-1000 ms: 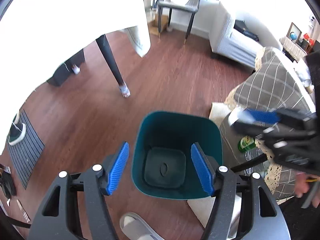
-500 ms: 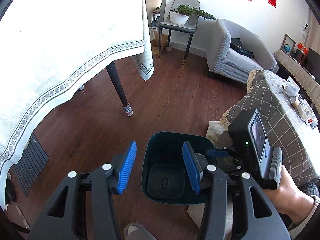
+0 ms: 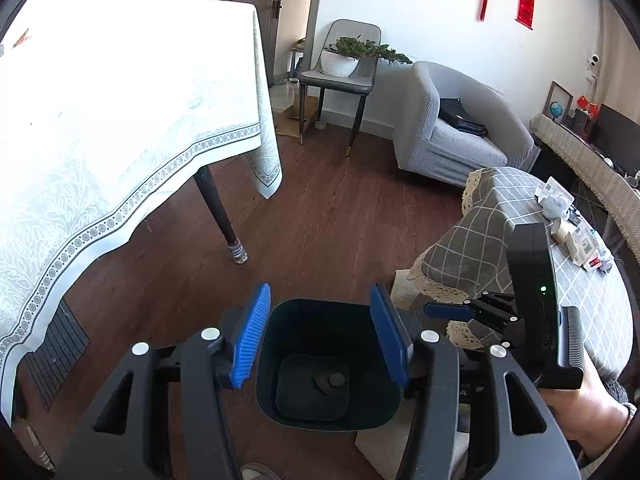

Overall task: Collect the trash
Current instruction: 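Move both tools back from the bin toward the table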

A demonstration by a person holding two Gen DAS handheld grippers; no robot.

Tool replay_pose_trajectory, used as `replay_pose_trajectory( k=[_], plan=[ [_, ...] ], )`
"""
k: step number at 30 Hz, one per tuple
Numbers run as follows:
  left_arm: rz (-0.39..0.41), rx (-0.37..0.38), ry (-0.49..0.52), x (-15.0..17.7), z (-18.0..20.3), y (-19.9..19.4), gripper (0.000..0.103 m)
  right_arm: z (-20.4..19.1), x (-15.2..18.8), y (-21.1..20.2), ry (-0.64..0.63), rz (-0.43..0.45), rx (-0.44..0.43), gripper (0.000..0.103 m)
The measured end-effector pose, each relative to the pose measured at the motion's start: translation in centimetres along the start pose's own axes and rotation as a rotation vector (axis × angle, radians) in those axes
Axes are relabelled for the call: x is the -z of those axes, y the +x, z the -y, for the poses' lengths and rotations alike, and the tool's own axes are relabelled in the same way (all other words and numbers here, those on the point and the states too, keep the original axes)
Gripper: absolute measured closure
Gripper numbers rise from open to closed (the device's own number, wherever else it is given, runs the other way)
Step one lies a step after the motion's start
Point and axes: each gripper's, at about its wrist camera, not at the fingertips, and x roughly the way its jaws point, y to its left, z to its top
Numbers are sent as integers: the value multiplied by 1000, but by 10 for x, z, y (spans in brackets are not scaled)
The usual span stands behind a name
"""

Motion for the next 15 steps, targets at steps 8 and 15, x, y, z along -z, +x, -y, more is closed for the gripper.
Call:
replay_pose_trajectory(
  k=[8, 15],
  plan=[
    [74, 61, 81, -20, 60, -19, 40, 18, -2, -80, 9, 140, 18, 37],
    [99, 103, 129, -29, 106, -22, 35, 49, 11, -141, 50, 237, 77, 37]
  ],
)
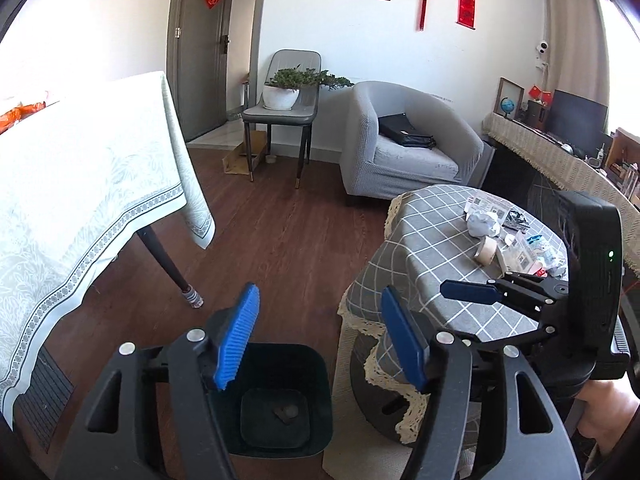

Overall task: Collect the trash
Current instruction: 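Move both tools back from the bin toward the table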

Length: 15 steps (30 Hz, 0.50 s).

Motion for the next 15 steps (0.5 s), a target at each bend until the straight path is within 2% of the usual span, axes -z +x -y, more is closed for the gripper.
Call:
replay_pose_trajectory(
  k=[4, 15],
  plan=[
    [3, 25, 34, -3, 26, 4, 31, 26, 4, -27, 30, 34, 50, 37],
    [-44, 120, 125, -7, 90, 42, 30, 105, 27, -90, 125, 95, 197, 37]
  ],
)
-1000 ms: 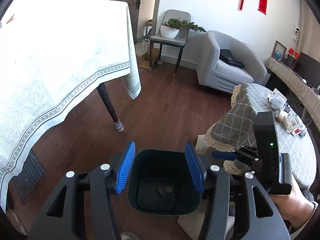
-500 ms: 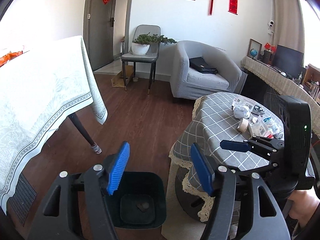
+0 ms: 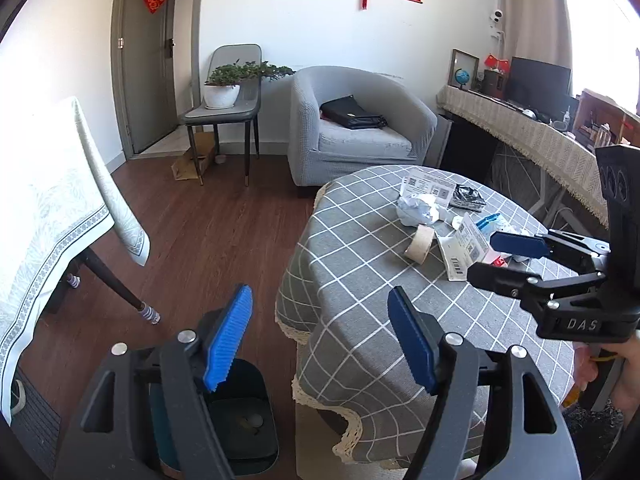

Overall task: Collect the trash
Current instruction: 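Move both tools back from the bin toward the table, then grasp the crumpled paper with the right gripper while the left gripper grasps the cardboard roll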

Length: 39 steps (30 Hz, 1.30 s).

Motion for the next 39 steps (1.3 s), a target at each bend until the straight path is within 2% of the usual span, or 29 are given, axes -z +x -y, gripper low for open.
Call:
replay_pose_trajectory(
  k=[6, 14, 18, 33, 39],
  plan=[
    [-23, 22, 51, -8, 24, 27, 30, 44, 12, -21, 37, 13, 82, 37],
    [-46, 74, 85, -21, 45, 68, 32, 90, 29, -37, 104, 4, 136, 37],
    [-68, 101, 109, -21, 57, 86, 37, 109, 35, -41, 131, -1, 155, 36],
    [-133, 171, 104, -25, 78, 134, 47, 148, 54, -45, 219, -33, 163, 36],
    [-123, 187, 111, -31, 86, 143, 55, 161, 56, -40, 245, -47, 166, 36]
  ],
)
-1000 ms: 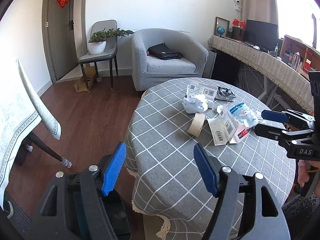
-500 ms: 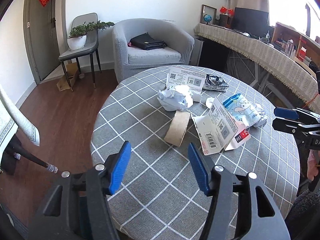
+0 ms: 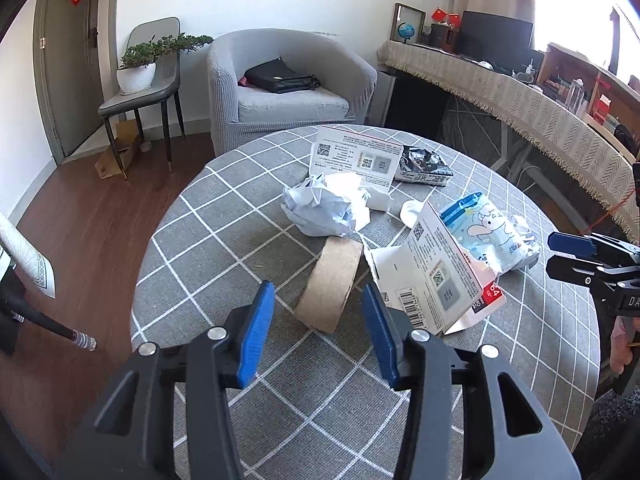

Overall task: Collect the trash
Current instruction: 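Grasp the crumpled paper with the right gripper while the left gripper grasps the cardboard roll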

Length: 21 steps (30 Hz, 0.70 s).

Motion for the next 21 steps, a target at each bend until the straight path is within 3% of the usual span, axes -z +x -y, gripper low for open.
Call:
replay_pose_trajectory(
  k=[8, 21],
  plan=[
    [-17, 22, -6, -2, 6, 13, 77, 5, -2, 14, -22, -34, 36, 36],
    [-10, 29, -14, 0, 3, -1, 80, 0, -9, 27, -30, -45, 79, 29]
  ],
)
